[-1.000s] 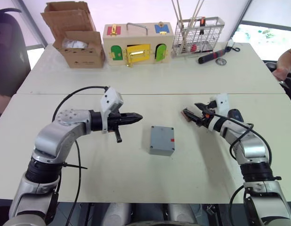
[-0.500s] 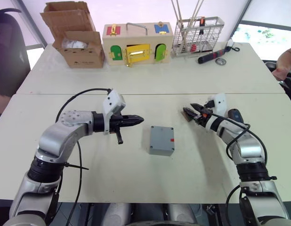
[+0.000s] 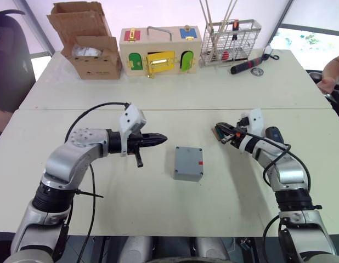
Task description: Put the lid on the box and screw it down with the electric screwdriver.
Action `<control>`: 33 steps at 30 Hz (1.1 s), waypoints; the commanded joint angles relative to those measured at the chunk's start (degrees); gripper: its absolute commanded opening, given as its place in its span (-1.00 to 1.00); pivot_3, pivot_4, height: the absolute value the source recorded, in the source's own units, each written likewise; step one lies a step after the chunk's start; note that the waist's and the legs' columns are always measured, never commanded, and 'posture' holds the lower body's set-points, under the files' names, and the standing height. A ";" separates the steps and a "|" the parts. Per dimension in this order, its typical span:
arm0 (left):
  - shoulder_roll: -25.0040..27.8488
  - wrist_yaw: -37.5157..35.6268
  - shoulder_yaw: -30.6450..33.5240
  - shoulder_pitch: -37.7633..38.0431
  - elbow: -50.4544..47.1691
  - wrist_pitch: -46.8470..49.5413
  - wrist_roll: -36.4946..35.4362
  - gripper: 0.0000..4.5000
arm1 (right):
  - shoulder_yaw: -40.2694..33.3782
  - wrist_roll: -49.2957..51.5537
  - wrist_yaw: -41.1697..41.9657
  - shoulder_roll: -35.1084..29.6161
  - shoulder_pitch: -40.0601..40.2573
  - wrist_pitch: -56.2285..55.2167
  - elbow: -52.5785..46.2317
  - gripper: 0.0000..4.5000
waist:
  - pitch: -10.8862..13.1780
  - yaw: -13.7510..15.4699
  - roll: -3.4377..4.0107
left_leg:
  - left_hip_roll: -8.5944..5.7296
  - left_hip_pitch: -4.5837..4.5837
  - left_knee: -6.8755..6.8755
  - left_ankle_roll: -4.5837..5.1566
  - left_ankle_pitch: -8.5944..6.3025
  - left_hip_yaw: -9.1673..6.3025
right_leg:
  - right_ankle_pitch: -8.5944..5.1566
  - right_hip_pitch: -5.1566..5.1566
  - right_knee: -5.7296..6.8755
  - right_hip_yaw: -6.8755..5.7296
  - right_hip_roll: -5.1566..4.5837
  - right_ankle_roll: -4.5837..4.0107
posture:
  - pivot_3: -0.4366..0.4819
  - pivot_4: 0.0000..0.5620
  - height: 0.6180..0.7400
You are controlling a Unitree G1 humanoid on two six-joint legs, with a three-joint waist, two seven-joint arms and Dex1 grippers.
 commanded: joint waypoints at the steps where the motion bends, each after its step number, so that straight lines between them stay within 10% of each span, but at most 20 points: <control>1: 0.16 -0.45 -0.15 -0.41 -0.48 -1.46 0.16 -1.00 | -2.54 1.87 -0.51 -0.43 -1.44 1.35 -6.37 -0.98 | 0.00 0.00 0.00 | 0.00 0.00 0.00 0.00 0.00 0.00 | 0.00 0.00 0.00 0.00 0.00 0.00 | -0.05 -0.47 1.00; 16: 3.43 -6.74 -1.53 -0.82 -1.82 -1.70 -0.84 -1.00 | -5.68 18.42 1.34 -9.22 10.76 25.22 -45.10 -0.98 | 0.01 0.11 0.01 | -0.01 -0.03 -0.03 0.02 -0.01 -0.07 | 0.00 0.02 -0.03 0.05 -0.10 0.00 | -0.05 -0.47 1.00; 33: 3.78 -9.11 -3.68 -0.63 -3.11 -1.79 -0.22 -1.00 | 1.67 12.99 1.32 -10.68 15.53 20.69 -46.66 -0.98 | 0.01 0.18 0.01 | -0.01 -0.02 0.01 0.02 -0.01 -0.07 | 0.00 0.04 -0.02 0.04 -0.08 0.00 | -0.05 -0.47 1.00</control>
